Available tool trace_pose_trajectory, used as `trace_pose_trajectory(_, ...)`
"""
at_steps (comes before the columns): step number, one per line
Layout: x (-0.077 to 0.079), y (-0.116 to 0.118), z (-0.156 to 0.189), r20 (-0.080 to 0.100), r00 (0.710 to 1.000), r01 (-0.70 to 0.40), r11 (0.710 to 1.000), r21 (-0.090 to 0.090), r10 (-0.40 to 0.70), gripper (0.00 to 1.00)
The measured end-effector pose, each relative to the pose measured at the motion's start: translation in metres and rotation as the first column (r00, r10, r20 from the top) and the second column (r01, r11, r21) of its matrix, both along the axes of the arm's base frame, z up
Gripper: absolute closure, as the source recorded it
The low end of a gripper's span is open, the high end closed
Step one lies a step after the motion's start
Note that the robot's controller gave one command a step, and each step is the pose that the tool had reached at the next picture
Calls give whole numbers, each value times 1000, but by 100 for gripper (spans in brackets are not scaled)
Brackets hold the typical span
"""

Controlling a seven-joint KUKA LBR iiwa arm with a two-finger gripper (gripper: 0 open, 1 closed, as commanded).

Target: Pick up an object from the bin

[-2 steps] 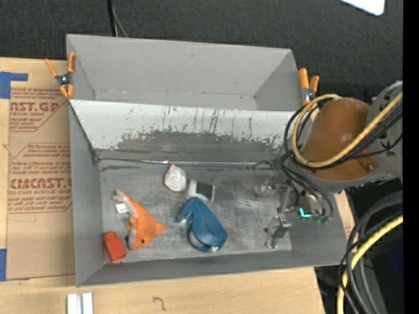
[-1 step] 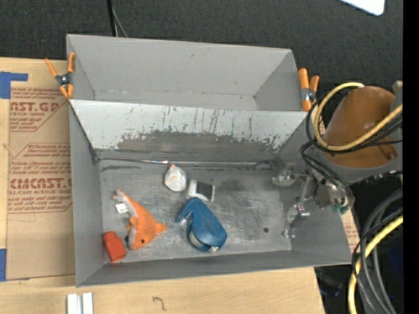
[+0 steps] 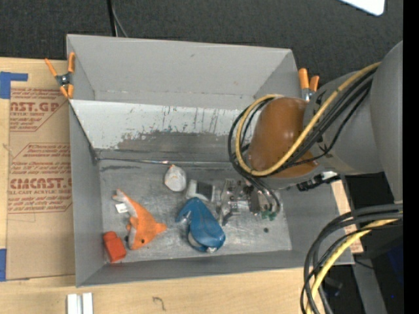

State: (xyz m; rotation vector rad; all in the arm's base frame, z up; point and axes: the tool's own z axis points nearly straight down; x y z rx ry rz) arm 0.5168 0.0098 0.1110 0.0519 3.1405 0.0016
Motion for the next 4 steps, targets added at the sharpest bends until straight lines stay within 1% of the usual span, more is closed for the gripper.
trace_pose_trajectory(1, 5, 58, -19, 1, 1000, -3, 1000, -3, 3, 100)
trace_pose_trajectory(2, 6, 72, -5, -4, 993, 115, 993, 3, -115, 100)
trace_pose_trajectory(3, 16, 63, 56, -5, 939, 344, 939, -3, -344, 100)
trace_pose_trajectory(4, 13, 60, 86, 5, 979, 205, 979, 0, -205, 100)
